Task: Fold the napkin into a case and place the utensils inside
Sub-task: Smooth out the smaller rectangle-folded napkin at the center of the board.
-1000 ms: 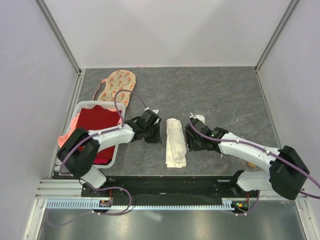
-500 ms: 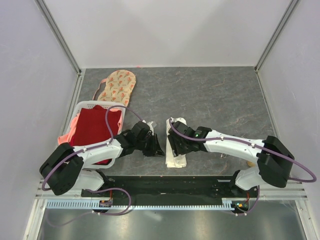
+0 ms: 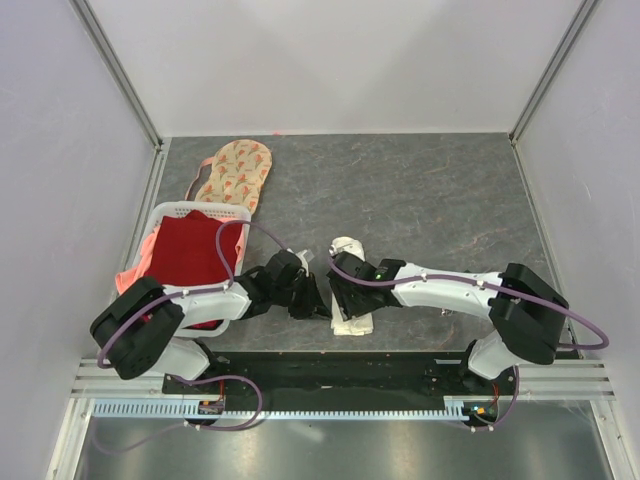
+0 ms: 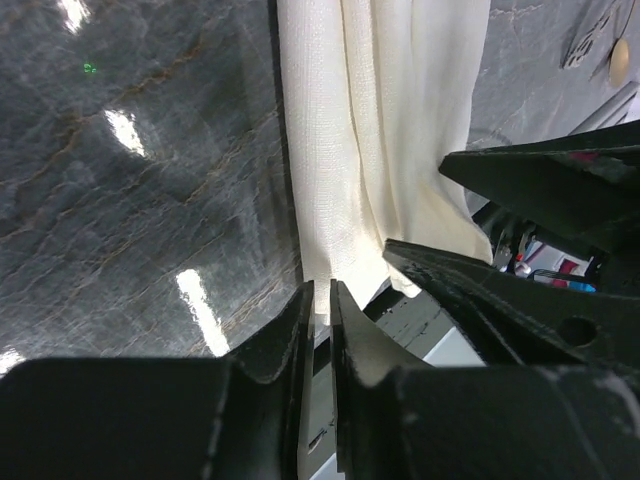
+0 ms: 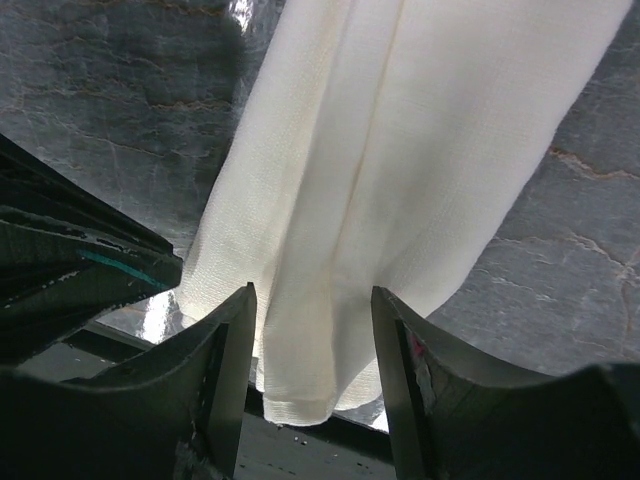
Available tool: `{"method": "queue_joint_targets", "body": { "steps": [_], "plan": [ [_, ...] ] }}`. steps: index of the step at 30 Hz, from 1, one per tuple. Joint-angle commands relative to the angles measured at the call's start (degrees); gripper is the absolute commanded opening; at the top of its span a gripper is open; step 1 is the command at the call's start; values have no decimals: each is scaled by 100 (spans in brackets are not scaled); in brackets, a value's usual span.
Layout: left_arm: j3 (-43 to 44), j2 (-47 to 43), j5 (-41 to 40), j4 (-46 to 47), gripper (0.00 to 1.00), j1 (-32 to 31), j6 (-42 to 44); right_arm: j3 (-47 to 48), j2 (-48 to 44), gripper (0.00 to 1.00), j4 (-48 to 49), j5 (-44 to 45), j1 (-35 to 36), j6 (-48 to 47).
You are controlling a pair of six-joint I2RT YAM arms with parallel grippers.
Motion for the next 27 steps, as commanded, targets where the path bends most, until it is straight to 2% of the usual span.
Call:
{"method": "queue_joint_targets", "body": {
  "steps": [1, 4, 7, 10, 14, 17, 20, 22, 27],
  "plan": [
    [-146, 88, 129, 504, 16, -84, -328, 179, 184, 58, 103, 194, 171, 172],
    [-173, 132, 120, 574, 15, -172, -390, 170, 245, 56, 94, 343, 241, 251],
    [-181, 132, 67, 592, 14, -242, -425, 196, 307, 44, 77, 440, 267, 286],
    [-181, 53, 58, 592, 14, -252, -443, 214, 316, 37, 6, 528, 276, 312],
    [178, -176, -144, -248, 14, -208, -84, 302, 220, 32, -204, 757, 276, 339],
    [460, -264, -179, -523, 14, -199, -3, 311, 35, 28, -249, 810, 276, 348],
    [495, -352, -197, -524, 14, -199, -64, 363, -27, 19, -327, 845, 276, 339],
    [478, -299, -188, -436, 13, -208, -100, 372, -44, 18, -345, 854, 276, 356],
    [399, 359, 102, 195, 7, -278, -196, 433, -141, 6, -345, 836, 276, 462]
  ]
}}
